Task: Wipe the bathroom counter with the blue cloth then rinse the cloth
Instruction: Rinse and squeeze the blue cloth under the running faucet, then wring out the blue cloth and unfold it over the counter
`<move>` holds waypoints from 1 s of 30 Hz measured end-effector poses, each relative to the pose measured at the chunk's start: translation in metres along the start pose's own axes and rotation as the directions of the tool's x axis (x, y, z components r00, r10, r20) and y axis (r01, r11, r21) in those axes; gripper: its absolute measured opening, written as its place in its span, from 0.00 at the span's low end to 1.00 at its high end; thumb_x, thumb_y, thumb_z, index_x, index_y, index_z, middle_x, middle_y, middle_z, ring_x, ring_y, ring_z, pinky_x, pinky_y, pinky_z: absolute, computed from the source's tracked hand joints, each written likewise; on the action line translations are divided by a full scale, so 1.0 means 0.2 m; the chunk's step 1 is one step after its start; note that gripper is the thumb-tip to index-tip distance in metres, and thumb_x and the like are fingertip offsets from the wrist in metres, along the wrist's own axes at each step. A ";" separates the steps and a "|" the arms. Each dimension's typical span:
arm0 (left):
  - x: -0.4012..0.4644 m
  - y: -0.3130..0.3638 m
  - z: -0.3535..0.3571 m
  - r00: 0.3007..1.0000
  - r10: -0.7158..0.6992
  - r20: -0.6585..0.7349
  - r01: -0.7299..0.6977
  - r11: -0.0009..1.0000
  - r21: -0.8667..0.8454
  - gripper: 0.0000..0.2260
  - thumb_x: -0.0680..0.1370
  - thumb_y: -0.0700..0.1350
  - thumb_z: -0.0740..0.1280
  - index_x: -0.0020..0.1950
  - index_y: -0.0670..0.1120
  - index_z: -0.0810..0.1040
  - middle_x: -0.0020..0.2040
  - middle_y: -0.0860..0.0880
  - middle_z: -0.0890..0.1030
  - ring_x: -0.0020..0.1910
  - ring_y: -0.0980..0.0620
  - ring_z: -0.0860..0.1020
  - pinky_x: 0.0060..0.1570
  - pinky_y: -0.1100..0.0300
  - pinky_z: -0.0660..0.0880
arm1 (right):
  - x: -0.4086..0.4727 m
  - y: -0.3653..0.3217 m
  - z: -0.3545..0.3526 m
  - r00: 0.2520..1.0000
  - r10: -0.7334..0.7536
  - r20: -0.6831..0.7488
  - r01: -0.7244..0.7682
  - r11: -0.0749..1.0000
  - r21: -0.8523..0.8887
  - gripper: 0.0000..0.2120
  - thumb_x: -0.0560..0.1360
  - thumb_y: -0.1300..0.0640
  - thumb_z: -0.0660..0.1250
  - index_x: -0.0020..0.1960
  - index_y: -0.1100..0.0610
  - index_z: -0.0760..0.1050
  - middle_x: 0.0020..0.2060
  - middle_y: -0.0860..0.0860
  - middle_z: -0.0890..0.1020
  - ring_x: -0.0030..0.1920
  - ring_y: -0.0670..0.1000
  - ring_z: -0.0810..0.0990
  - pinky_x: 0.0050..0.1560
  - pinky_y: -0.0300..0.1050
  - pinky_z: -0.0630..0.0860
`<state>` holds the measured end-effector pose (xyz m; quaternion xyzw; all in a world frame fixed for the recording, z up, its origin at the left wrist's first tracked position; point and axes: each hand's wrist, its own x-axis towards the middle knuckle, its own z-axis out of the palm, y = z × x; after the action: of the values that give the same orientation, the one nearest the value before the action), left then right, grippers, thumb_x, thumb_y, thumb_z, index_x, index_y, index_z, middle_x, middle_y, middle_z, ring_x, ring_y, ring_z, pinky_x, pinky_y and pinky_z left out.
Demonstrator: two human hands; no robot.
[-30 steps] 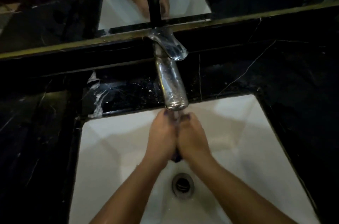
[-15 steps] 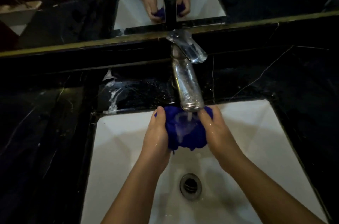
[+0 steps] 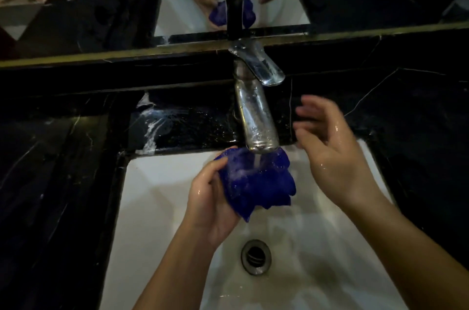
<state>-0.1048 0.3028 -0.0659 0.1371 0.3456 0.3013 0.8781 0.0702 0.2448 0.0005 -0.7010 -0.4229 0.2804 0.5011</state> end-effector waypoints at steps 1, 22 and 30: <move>0.00 0.00 0.00 1.000 -0.004 0.024 0.005 1.000 -0.012 0.24 0.80 0.49 0.62 0.75 0.44 0.71 0.72 0.37 0.75 0.70 0.36 0.73 0.67 0.38 0.72 | 0.00 -0.05 -0.01 0.997 -0.083 0.003 0.083 0.996 0.015 0.26 0.81 0.65 0.63 0.74 0.46 0.66 0.66 0.41 0.74 0.63 0.37 0.75 0.61 0.36 0.76; -0.22 -0.01 0.10 0.989 0.027 -0.143 -0.005 0.988 0.156 0.15 0.83 0.44 0.62 0.69 0.53 0.79 0.64 0.43 0.83 0.62 0.41 0.82 0.56 0.43 0.81 | -0.36 0.08 0.13 0.852 0.489 0.187 -0.523 0.797 0.301 0.18 0.79 0.49 0.67 0.68 0.49 0.72 0.61 0.49 0.81 0.55 0.46 0.82 0.49 0.41 0.81; -0.44 -0.04 0.11 0.979 0.118 -0.168 0.024 0.749 0.662 0.24 0.79 0.48 0.71 0.74 0.56 0.71 0.64 0.49 0.81 0.58 0.46 0.83 0.57 0.42 0.82 | -0.44 0.05 0.07 0.826 0.428 0.367 -0.497 0.860 0.114 0.09 0.75 0.51 0.74 0.52 0.54 0.83 0.44 0.51 0.87 0.46 0.53 0.87 0.45 0.45 0.84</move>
<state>-0.1368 0.2409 -0.0074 0.4163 0.5122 0.1941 0.7257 0.0194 0.1735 -0.0159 -0.6707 -0.2858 0.5487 0.4091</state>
